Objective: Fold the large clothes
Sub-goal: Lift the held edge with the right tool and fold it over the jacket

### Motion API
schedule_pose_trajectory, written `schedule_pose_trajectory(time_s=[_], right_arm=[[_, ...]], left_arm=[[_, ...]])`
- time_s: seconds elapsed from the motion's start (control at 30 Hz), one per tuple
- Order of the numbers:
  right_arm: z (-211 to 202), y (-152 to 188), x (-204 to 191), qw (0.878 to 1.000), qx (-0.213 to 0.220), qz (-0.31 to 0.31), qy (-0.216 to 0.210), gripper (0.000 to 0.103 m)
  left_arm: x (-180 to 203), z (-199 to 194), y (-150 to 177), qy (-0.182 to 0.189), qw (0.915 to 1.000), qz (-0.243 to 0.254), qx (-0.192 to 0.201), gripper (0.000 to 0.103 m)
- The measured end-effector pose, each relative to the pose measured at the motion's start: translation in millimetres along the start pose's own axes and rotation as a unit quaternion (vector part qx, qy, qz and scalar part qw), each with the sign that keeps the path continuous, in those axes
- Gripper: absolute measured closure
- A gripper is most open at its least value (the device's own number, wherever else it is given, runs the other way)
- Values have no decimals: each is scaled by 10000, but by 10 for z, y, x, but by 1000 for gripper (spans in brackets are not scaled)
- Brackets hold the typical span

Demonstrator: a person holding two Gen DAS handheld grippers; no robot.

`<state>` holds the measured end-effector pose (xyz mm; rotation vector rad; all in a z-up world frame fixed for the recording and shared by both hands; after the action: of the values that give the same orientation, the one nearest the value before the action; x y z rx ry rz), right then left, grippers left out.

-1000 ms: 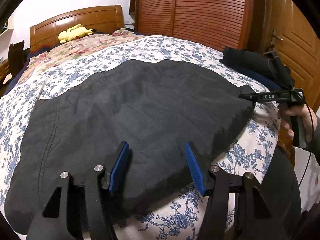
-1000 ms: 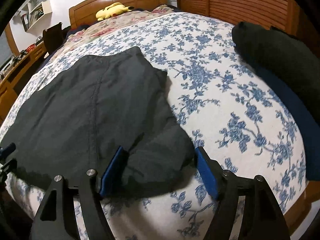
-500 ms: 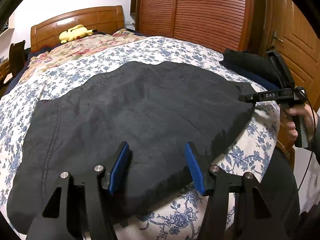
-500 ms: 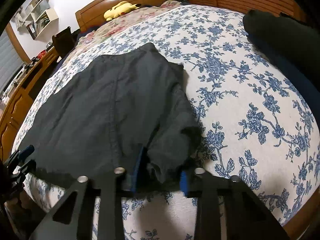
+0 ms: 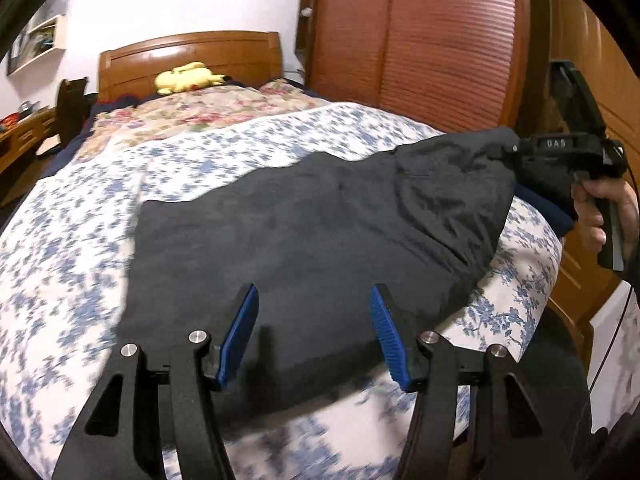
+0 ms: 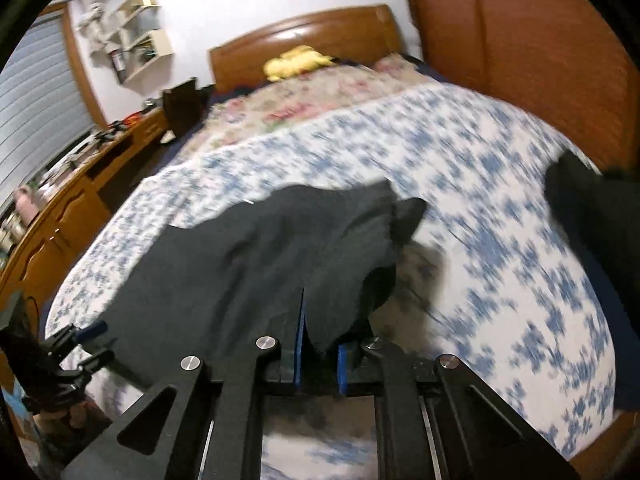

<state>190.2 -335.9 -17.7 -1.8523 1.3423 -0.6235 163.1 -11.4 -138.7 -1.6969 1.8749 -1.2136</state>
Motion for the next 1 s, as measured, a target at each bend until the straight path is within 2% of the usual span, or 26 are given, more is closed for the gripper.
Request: schedule_pose_trajectory(time_s=[0.13,0.27,0.43,0.53,0.63,0.7,0.77,0.8,0.87,1.0], right_arm=[[96,-313,-599,9979,188,-522,-320,92],[238,-514,-1346,9907,381,-1049,-777,92],[444,-568,-2219,9773,437,-1404,-1523,93],[688,-477,-2534,9721,136,-1425,-1859,93],[932,-314,-2702,9699,-276,-1643,-1778,92],[990,-310,-2785,9686,-349,-1724,-1755,86],[986,-381,-2797,9698,-293,-1707,-1716,76],[934,-396,-2733,9710,-256,-1703,-1658,66],[836,-408,-2690,9727,-173,-1719,-1552,58],[710,-339,-2573,9757,-56,-1824,-1217,57]], left_arm=[[-285,-225,-47,-124,9995,-226,176,44],[-575,-386,-40,-304,9983,-425,261,44],[-889,-583,-33,-501,9957,-659,406,44],[-1041,-667,-34,-588,9939,-797,476,44],[-1125,-695,-43,-617,9927,-905,509,44],[-1140,-712,-63,-612,9922,-936,547,44],[-1115,-721,-91,-593,9922,-931,587,44],[-1111,-727,-107,-588,9922,-924,595,44],[-1068,-730,-142,-560,9925,-892,623,44],[-974,-744,-214,-491,9931,-832,668,44]])
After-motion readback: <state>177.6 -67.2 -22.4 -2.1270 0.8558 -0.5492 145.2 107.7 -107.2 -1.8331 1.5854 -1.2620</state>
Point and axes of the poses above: each gripper's, at about its wrist camera, not at the fingertips, and z roughly the way its jaws point, x to its right, y to its underside, the point moved 9 cm from there along z, roughly the way its jaws point, and after that the axes turned 13 degrees about -z, right-handed, at the moved point
